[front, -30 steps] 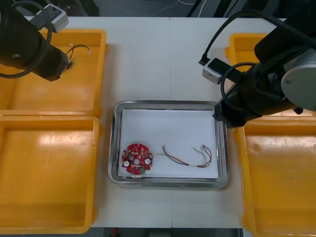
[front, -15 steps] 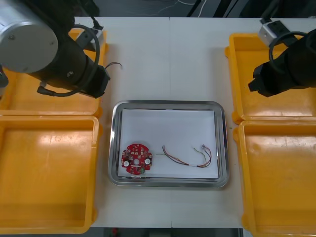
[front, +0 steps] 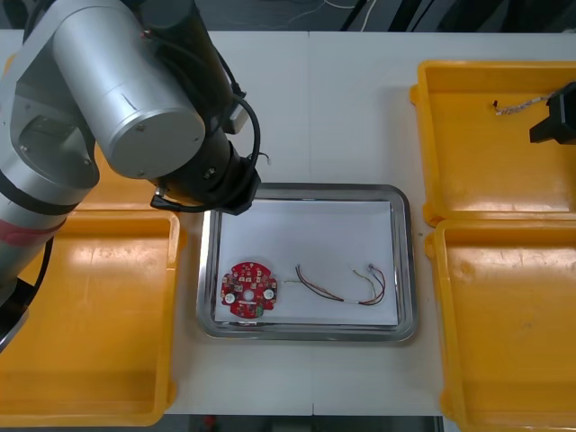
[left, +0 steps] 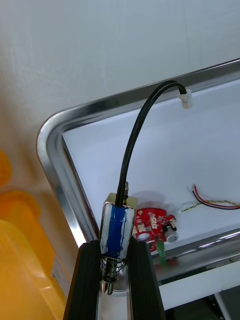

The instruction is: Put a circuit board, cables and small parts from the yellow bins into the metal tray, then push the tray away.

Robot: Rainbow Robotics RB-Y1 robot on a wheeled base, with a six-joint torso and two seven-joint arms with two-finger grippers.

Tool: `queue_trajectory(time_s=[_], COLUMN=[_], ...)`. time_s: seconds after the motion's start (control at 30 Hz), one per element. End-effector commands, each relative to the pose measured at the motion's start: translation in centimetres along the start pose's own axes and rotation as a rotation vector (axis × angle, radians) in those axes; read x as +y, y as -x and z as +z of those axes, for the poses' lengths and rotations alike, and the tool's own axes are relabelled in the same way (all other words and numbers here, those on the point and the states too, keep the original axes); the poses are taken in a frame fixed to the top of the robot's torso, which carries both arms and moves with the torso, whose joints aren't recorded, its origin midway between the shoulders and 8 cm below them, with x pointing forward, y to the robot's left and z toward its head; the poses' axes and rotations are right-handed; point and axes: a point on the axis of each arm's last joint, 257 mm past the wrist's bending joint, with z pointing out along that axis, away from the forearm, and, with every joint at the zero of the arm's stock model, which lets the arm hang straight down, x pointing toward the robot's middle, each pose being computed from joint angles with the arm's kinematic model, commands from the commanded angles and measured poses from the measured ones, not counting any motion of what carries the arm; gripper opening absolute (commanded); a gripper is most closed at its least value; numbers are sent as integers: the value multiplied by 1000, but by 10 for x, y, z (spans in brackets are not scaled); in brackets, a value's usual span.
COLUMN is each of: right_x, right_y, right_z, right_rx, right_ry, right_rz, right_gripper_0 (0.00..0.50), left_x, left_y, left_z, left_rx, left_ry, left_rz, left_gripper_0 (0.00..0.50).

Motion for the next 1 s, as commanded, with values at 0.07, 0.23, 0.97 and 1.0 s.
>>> queue_trajectory(time_s=[0.07, 0.23, 0.97, 1.0], right_x=[-44, -63, -57, -56], right_y=[19, 13, 44, 47], right_z=[-21, -13, 1, 2], right_rx=[-39, -7, -6, -20], right_ry=[-81, -121, -95, -93], right_rz=[12, 45, 153, 153], right_gripper_0=[500, 500, 500, 500], left_x=[-16, -20, -31, -31], left_y=[2, -4, -8, -7], left_z=[5, 23, 88, 89], left_rx=[3, 36, 4, 3], left_ry=[28, 38, 63, 62], left_rz=[17, -1, -28, -31], left_gripper_0=[0, 0, 0, 0])
